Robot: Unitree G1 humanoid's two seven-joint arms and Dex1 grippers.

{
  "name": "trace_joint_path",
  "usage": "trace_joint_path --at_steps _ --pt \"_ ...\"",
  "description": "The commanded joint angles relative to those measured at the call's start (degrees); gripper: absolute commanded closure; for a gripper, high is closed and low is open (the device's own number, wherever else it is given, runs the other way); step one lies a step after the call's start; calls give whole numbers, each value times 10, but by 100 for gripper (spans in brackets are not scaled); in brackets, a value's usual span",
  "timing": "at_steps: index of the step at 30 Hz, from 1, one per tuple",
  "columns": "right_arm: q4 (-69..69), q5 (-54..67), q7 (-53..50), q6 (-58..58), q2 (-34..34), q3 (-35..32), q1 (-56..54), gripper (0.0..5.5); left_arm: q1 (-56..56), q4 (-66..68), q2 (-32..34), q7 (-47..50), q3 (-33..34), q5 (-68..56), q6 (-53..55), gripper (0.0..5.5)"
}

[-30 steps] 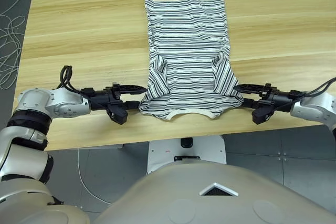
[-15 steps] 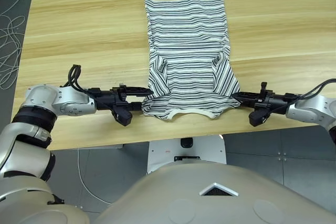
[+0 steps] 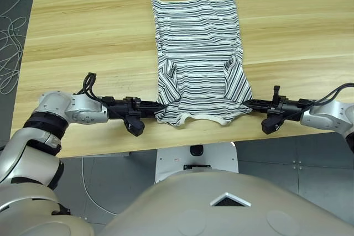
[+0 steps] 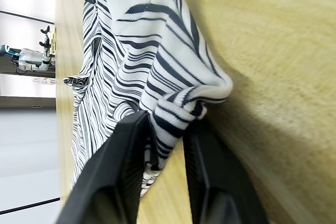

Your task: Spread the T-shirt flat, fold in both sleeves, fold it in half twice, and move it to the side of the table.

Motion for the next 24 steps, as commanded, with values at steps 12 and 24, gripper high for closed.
trace_joint_path --at_steps 12,24 --pt "-75 324 192 5 -27 61 63 540 49 58 -6 -204 -74 -237 -31 539" --pt "-335 754 538 303 -116 31 140 540 131 -320 164 -681 -122 -810 299 539"
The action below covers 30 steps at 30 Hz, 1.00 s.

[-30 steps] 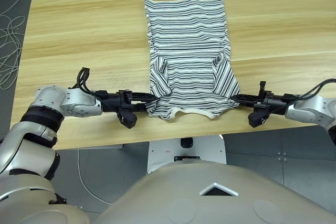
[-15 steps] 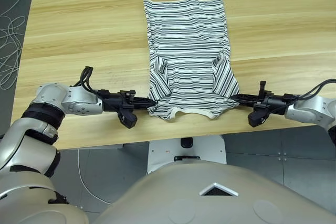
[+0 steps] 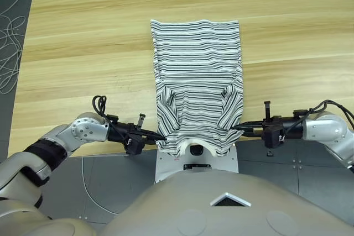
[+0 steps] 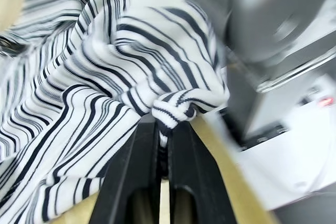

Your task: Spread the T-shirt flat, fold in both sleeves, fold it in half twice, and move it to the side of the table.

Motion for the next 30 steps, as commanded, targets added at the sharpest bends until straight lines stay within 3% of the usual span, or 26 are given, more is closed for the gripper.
trace_joint_path --at_steps 1,5,13,23,30 --pt "-10 56 53 51 -10 -56 9 540 24 -87 44 -108 48 -100 103 539" --pt "-2 110 89 94 24 -105 17 540 54 -134 32 -155 126 -188 173 539" --pt "49 144 71 174 168 -172 20 540 73 -115 -87 -201 265 -282 306 539" --pt "118 165 53 251 321 -253 -7 540 38 29 -266 -220 416 -300 427 539" --pt "171 144 17 295 376 -313 -60 540 -11 110 -340 -193 518 -290 485 539"
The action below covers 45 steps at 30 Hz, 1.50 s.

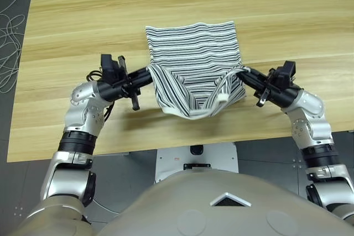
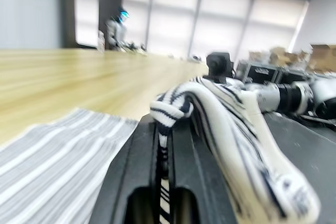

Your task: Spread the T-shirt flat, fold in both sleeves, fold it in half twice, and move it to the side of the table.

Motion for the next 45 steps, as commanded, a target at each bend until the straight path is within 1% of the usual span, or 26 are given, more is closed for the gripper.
trace_joint_path --at_steps 1,5,10,13,20,26,30,34,37,45 --pt "38 -24 -33 25 28 -31 -43 540 -38 55 -35 34 49 31 24 539" --pt "94 -61 -103 44 56 -57 -95 540 -74 106 -64 90 83 72 39 539" --pt "141 -95 -158 59 83 -79 -144 540 -102 148 -88 144 94 143 34 539" --pt "151 -103 -174 66 97 -91 -163 540 -111 155 -95 165 102 167 38 539" --pt "201 -148 -213 83 113 -92 -199 540 -142 210 -113 232 127 222 28 539" --pt "269 -172 -230 66 129 -104 -238 540 -160 222 -119 235 162 222 17 539" --pt "336 -178 -235 55 136 -122 -289 540 -171 227 -125 245 184 221 20 539" --pt "419 -202 -238 53 153 -117 -337 540 -186 272 -133 289 174 263 20 539" --pt "469 -210 -244 36 166 -127 -371 540 -201 302 -147 313 166 289 15 539" --pt "596 -214 -309 3 193 -171 -434 540 -277 416 -177 433 191 316 18 539"
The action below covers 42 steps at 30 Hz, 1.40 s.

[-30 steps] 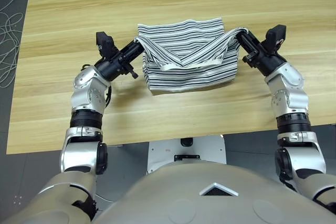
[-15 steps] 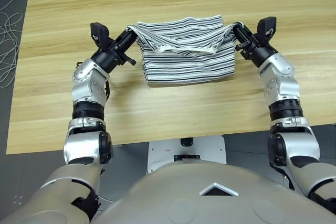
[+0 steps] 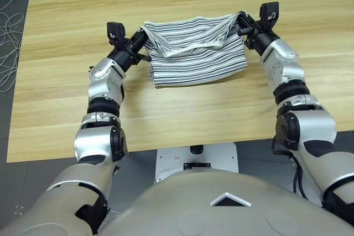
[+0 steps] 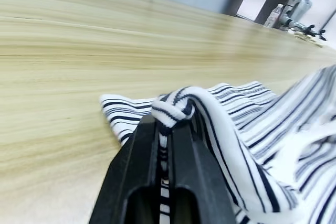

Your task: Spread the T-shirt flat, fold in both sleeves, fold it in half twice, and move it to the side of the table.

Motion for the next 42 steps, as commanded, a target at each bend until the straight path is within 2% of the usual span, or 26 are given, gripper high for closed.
trace_joint_path --at_steps 1,13,14,15,20,22,27,32,37,42 --pt "48 -2 -35 -12 18 -27 -28 540 -39 56 -14 56 25 4 0 539" --pt "95 -6 -115 -12 23 -85 -32 540 -104 110 -43 106 96 -17 -20 539" --pt "96 -2 -116 -7 25 -91 -35 508 -108 112 -45 109 103 -21 -14 540" --pt "97 1 -114 -1 28 -97 -37 504 -111 114 -47 110 107 -24 -8 540" --pt "98 22 -99 37 37 -131 -52 406 -111 129 -53 127 120 -25 38 540" --pt "94 35 -75 48 42 -145 -61 364 -110 135 -52 140 126 -25 50 499" --pt "84 18 -57 9 41 -136 -62 284 -106 123 -67 94 114 -12 37 431" --pt "78 4 -111 -61 30 -140 -64 193 -108 136 -58 189 119 5 18 351" --pt "78 -74 -222 -100 14 -89 -54 193 -110 133 -47 243 150 -13 3 351" --pt "64 -141 -257 -143 12 -34 -37 193 -120 124 -36 270 195 -47 -22 351"
